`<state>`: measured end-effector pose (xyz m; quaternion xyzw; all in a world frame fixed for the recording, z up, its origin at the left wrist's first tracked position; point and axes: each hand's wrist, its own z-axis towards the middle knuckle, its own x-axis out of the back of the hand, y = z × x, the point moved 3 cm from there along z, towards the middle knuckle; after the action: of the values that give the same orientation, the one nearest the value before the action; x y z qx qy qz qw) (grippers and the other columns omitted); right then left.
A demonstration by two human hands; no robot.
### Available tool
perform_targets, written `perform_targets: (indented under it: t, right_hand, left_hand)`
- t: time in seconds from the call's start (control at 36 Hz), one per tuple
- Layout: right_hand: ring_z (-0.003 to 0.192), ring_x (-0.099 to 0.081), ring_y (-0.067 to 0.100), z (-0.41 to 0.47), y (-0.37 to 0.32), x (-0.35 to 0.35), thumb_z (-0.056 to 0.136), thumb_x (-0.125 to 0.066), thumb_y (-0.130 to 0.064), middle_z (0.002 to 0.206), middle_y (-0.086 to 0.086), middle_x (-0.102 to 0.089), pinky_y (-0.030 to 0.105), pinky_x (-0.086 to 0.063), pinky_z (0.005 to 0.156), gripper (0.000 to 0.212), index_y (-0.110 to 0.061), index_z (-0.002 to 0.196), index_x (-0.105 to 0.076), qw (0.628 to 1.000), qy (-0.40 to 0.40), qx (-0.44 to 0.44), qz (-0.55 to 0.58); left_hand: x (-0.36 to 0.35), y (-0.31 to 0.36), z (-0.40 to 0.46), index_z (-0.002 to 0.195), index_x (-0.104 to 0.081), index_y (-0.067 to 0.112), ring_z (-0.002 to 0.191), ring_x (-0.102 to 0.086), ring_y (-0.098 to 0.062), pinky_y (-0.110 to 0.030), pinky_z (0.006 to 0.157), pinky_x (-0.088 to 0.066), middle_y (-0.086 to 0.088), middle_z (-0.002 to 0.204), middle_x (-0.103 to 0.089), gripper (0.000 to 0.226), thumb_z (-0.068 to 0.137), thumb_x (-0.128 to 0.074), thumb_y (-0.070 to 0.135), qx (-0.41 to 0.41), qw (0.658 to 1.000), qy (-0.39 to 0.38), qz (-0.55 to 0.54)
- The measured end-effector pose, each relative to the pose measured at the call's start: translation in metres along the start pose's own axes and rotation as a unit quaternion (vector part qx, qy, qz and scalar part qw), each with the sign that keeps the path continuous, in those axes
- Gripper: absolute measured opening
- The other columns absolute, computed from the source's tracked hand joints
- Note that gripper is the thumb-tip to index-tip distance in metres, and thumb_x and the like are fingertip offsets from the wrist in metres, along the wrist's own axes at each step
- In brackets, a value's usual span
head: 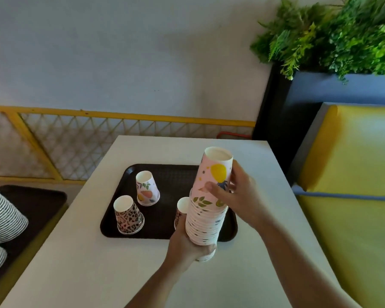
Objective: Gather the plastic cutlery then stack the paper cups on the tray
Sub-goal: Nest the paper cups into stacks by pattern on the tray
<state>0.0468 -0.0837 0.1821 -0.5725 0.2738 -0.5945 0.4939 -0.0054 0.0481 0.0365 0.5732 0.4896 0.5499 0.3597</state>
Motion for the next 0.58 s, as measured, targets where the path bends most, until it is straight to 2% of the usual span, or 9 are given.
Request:
perform_targets:
  t: [0.11, 0.17, 0.28, 0.42, 0.5, 0.58]
  right_hand:
    - [0.101, -0.063, 0.013, 0.005, 0.004, 0.008, 0.076, -0.073, -0.027, 0.11, -0.003, -0.065, 0.032, -0.056, 0.084, 0.041, -0.026, 0.11, -0.05, 1.0, -0.024, 0.016, 0.009]
    - [0.099, -0.063, 0.01, 0.007, 0.006, 0.009, 0.077, -0.073, -0.025, 0.107, -0.005, -0.065, 0.025, -0.055, 0.08, 0.04, -0.025, 0.11, -0.05, 0.999, -0.035, 0.024, 0.018]
    - [0.093, -0.061, -0.001, 0.009, 0.006, 0.009, 0.078, -0.071, -0.025, 0.101, -0.014, -0.062, 0.009, -0.051, 0.069, 0.038, -0.027, 0.11, -0.049, 0.998, -0.055, 0.034, 0.024]
    - [0.099, -0.062, 0.009, 0.012, 0.008, 0.008, 0.079, -0.07, -0.026, 0.109, -0.006, -0.065, 0.019, -0.053, 0.077, 0.041, -0.019, 0.115, -0.051, 0.997, -0.063, 0.035, 0.015]
    - [0.097, -0.062, 0.009, 0.014, 0.008, 0.009, 0.079, -0.071, -0.026, 0.108, -0.006, -0.064, 0.015, -0.052, 0.074, 0.043, -0.018, 0.116, -0.052, 0.998, -0.054, 0.039, 0.009]
    - [0.094, -0.061, 0.007, 0.016, 0.009, 0.009, 0.078, -0.071, -0.026, 0.104, -0.008, -0.063, 0.012, -0.051, 0.071, 0.04, -0.019, 0.113, -0.052, 0.998, -0.039, 0.046, 0.008]
  left_hand:
    - [-0.009, 0.004, -0.003, 0.126, -0.04, 0.039, 0.105, -0.058, 0.001, -0.026, 0.089, -0.05, 0.019, 0.112, -0.062, 0.097, 0.039, -0.08, 0.044, 0.008, 1.0, 0.023, -0.008]
    - [-0.011, 0.004, -0.004, 0.123, -0.041, 0.04, 0.101, -0.057, 0.006, -0.022, 0.086, -0.049, 0.021, 0.11, -0.062, 0.094, 0.037, -0.079, 0.045, 0.013, 0.999, 0.033, -0.012]
    - [-0.011, 0.003, -0.003, 0.131, -0.041, 0.032, 0.102, -0.055, 0.013, -0.016, 0.085, -0.05, 0.019, 0.115, -0.061, 0.102, 0.038, -0.081, 0.044, 0.015, 0.999, 0.039, -0.014]
    - [-0.008, 0.0, -0.002, 0.135, -0.04, 0.029, 0.106, -0.057, 0.007, -0.029, 0.089, -0.053, 0.016, 0.119, -0.061, 0.106, 0.038, -0.082, 0.045, 0.02, 0.999, 0.034, -0.004]
    - [-0.006, -0.001, 0.0, 0.135, -0.039, 0.028, 0.106, -0.057, 0.006, -0.023, 0.087, -0.052, 0.015, 0.119, -0.06, 0.108, 0.038, -0.082, 0.046, 0.022, 0.999, 0.033, 0.01]
    - [-0.006, -0.004, 0.003, 0.133, -0.041, 0.031, 0.107, -0.058, 0.002, -0.036, 0.087, -0.055, 0.013, 0.121, -0.06, 0.104, 0.039, -0.083, 0.043, 0.025, 0.999, 0.029, 0.007]
